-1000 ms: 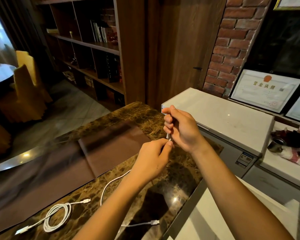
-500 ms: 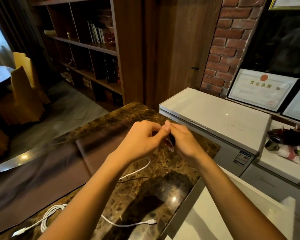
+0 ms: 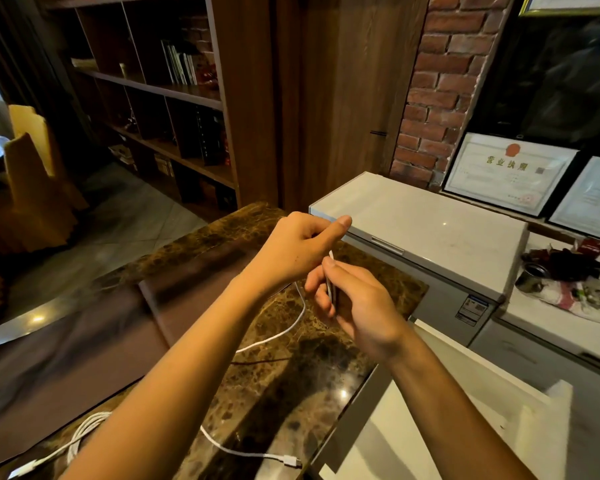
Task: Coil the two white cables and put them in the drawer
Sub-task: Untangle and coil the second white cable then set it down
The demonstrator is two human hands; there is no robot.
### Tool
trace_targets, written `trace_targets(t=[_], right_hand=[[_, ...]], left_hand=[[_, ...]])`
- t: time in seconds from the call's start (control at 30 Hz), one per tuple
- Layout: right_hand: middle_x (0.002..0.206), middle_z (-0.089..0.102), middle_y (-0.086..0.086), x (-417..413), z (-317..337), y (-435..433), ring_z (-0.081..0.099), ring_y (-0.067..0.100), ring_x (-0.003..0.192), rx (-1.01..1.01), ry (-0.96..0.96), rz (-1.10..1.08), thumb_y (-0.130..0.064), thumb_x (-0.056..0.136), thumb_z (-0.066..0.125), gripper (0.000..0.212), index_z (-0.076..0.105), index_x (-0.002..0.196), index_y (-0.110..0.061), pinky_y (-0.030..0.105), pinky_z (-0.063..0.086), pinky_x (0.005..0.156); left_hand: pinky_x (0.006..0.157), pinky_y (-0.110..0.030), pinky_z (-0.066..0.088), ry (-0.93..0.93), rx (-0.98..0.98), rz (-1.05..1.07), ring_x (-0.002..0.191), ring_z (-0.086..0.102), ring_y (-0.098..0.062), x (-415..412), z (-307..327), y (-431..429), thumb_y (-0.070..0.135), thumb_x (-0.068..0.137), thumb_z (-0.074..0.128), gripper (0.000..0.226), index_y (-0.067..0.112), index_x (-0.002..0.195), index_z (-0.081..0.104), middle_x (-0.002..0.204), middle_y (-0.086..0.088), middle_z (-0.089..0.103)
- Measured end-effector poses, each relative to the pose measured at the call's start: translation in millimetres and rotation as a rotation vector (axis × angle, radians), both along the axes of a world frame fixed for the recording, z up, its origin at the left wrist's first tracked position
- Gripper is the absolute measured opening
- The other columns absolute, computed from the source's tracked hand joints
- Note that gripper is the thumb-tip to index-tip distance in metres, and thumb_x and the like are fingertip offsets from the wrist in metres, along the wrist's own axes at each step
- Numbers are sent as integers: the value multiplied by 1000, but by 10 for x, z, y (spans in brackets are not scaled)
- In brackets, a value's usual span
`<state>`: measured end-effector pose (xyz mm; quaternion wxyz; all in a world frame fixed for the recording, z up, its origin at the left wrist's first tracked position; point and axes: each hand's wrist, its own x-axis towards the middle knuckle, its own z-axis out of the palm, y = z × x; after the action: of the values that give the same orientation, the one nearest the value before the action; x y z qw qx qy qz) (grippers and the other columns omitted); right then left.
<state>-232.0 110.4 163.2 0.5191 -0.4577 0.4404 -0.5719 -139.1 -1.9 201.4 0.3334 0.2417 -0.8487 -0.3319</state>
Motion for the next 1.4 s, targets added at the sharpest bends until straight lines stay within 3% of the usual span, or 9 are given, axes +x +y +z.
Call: trace_targets(t=[0.13, 0.33, 0.5, 0.57, 0.7, 0.77, 0.93, 1.1, 1.4], right_hand=[[62, 45, -5, -18, 52, 59, 43, 10, 56, -43, -91, 70, -33, 108, 39, 37, 62, 83, -17, 24, 40, 53], [58, 41, -10, -9, 94, 99, 40, 6, 49, -29, -46, 21, -40, 103, 42, 34, 61, 82, -21, 21, 38, 47], [58, 42, -10, 22, 89, 93, 38, 6, 49, 5, -104, 22, -39, 101, 45, 33, 64, 81, -22, 20, 36, 45], [59, 41, -8, 52, 105, 70, 37, 7, 49, 18, -182, 54, -38, 101, 46, 31, 62, 83, -19, 21, 36, 45], [61, 42, -5, 78, 136, 5, 39, 9, 53, 28, -308, 84, -34, 105, 44, 34, 60, 83, -15, 23, 38, 49], [62, 43, -4, 91, 149, -22, 40, 10, 55, 41, -327, 91, -32, 108, 40, 36, 59, 83, -14, 24, 38, 52], [65, 45, -2, 64, 286, -91, 44, 11, 58, 26, -441, 120, -30, 106, 40, 32, 58, 90, -9, 25, 42, 55], [66, 45, -1, -6, 443, -195, 42, 11, 58, 40, -467, 99, -31, 106, 41, 29, 58, 97, -9, 26, 41, 55], [67, 43, -2, -56, 427, -289, 38, 10, 59, 61, -457, 38, -31, 107, 40, 29, 57, 97, -10, 25, 37, 55]], left_hand=[[52, -46, 35, 129, 133, -24, 48, 31, -24, 2, -106, 52, 42, 104, 50, 61, 9, 52, 46, 50, -9, 36], [53, -49, 42, 217, 127, 5, 47, 37, -22, 36, -125, 81, 46, 101, 51, 62, 8, 53, 47, 49, -14, 40], [51, -47, 39, 248, 106, 27, 50, 39, -37, 105, -193, 61, 48, 101, 51, 65, 0, 57, 48, 54, -23, 44], [51, -44, 37, 265, 153, 33, 48, 36, -34, 105, -241, 85, 48, 101, 50, 67, -1, 55, 45, 52, -24, 41], [47, -22, 35, 380, 344, 83, 42, 42, -6, 75, -430, 206, 37, 106, 46, 60, 25, 48, 46, 44, 8, 46], [45, -13, 38, 418, 384, 111, 41, 48, -1, 101, -517, 248, 33, 108, 43, 56, 28, 53, 52, 45, 10, 53], [60, -15, 46, 487, 370, 103, 61, 58, 1, 172, -658, 376, 20, 107, 47, 39, 27, 73, 67, 62, 12, 65], [53, -23, 28, 288, 171, 232, 57, 34, -3, 149, -905, 501, 3, 100, 51, 35, 6, 65, 50, 60, 7, 45], [53, -9, 30, 117, -32, 206, 53, 40, 1, 246, -824, 623, 29, 102, 43, 37, 40, 67, 35, 57, 21, 44]])
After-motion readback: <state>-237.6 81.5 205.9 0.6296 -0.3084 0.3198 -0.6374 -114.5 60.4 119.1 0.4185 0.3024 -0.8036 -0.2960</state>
